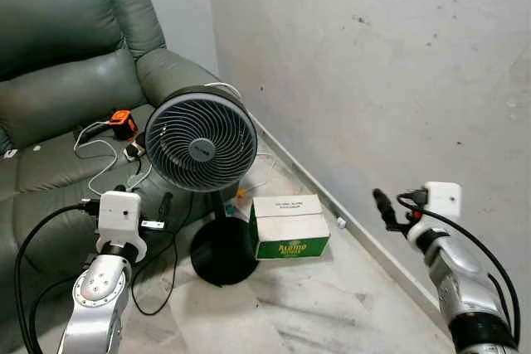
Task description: Hang keys on a hook
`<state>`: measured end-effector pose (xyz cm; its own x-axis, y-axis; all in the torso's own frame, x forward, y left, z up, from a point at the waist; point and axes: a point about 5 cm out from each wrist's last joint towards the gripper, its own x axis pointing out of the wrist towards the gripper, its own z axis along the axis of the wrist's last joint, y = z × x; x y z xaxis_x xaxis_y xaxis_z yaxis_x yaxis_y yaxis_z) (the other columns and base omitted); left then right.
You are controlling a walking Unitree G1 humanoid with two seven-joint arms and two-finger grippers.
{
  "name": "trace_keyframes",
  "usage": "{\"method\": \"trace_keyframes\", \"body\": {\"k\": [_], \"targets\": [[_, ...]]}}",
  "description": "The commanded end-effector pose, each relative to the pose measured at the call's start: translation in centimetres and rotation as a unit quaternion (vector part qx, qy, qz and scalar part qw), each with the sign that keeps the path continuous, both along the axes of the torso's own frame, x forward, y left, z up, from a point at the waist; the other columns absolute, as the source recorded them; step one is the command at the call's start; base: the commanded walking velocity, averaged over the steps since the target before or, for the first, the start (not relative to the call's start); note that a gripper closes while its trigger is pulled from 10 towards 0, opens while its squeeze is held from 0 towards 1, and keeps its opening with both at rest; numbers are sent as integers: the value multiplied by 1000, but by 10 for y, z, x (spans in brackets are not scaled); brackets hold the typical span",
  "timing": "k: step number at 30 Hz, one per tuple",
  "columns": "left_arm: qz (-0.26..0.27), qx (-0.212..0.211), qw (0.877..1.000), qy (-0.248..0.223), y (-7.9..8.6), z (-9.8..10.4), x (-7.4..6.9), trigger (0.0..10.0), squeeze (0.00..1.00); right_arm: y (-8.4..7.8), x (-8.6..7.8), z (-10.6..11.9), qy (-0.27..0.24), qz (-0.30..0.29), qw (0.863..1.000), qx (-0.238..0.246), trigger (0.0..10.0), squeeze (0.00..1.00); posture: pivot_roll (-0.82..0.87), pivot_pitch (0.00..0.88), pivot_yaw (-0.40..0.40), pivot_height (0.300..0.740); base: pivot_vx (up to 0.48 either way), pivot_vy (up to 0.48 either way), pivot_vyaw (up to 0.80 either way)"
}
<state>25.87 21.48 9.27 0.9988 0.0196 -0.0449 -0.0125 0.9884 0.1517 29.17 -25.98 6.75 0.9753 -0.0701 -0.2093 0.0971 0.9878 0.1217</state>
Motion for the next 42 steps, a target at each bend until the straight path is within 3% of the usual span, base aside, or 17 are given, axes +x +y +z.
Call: {"method": "trace_keyframes", "body": {"k": [1,7,11,12,13,15,17,26,29,35,42], "targets": [[6,-5,1000,11,0,-3,-6,10000,0,-5,-6,2,-1,-25,1000,10,10000,0,11,0,21,740,0,0,0],[-3,-6,1000,29,-3,-8,-32,10000,0,-7,-24,3,10,-26,1000,4,10000,0,14,0,-9,740,0,0,0],[-29,11,999,41,0,-1,-51,10000,0,0,-34,13,12,-9,999,-35,10000,0,24,27,-41,740,0,0,0],[-34,16,998,42,0,0,-53,10000,0,1,-36,14,11,-5,999,-35,10000,0,27,31,-46,740,0,0,0],[-45,17,998,46,0,2,-59,10000,0,7,-41,18,10,11,1000,-4,10000,0,29,38,-51,740,0,0,0],[-44,14,998,50,1,4,-61,10000,0,10,-45,24,-3,18,1000,-12,10000,0,27,41,-52,740,0,0,0],[-52,1,997,49,-2,7,-61,10000,0,12,-49,29,-12,23,999,-37,10000,0,23,45,-47,740,0,0,0],[-160,11,987,32,-51,17,-46,10000,0,28,-49,34,-1,9,1000,-11,10000,0,-4,43,-9,740,0,0,0],[-149,-11,988,35,-54,17,-41,10000,0,37,-49,40,-21,10,1000,-6,10000,0,-9,38,1,740,0,0,0],[-136,-44,990,16,-63,26,-35,10000,0,52,-43,44,-9,25,1000,2,10000,0,-4,53,-8,740,0,0,-510],[-110,-35,993,3,-55,29,-36,10000,0,60,-38,60,-43,35,998,-20,10000,0,-4,68,-19,740,0,0,-763]]}}
